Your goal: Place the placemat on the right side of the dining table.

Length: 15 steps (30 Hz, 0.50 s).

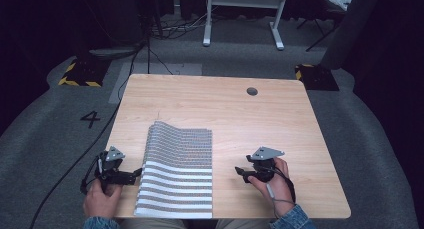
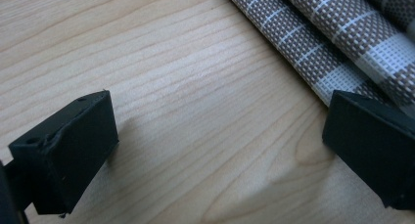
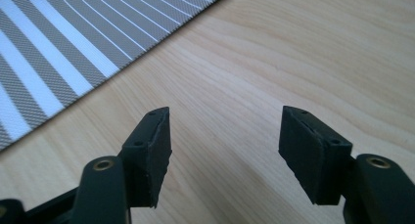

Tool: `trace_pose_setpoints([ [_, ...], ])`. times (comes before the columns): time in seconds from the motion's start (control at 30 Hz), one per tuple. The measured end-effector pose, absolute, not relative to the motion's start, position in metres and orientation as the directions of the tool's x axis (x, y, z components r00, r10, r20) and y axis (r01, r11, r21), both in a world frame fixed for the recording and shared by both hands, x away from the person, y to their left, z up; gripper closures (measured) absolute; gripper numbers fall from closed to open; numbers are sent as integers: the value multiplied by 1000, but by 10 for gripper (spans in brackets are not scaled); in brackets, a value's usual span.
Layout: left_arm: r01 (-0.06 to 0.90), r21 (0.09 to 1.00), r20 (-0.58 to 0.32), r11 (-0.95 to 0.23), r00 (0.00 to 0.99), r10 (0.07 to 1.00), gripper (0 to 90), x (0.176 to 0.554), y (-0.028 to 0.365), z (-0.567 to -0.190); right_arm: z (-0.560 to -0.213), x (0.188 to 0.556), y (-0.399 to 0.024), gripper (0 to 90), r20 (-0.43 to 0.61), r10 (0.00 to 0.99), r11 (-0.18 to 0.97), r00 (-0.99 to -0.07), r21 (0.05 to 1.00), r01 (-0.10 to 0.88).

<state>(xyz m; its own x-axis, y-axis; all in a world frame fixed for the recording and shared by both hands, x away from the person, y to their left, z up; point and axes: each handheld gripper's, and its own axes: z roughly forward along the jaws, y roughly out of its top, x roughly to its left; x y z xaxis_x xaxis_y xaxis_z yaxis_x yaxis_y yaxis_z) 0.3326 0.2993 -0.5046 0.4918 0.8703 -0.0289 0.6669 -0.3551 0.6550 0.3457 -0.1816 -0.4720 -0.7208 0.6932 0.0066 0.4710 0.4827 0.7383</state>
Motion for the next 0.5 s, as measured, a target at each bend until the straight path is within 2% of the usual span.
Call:
trace_pose_setpoints([
  [0.33,668,655,-29,-353,489,872,1,334,299,-505,-431,344,-142,411,27,602,523,-798,742,419],
  [0.5,668,655,-29,-353,489,872,2,334,299,-505,-418,344,-102,362,-9,521,577,-854,741,345],
])
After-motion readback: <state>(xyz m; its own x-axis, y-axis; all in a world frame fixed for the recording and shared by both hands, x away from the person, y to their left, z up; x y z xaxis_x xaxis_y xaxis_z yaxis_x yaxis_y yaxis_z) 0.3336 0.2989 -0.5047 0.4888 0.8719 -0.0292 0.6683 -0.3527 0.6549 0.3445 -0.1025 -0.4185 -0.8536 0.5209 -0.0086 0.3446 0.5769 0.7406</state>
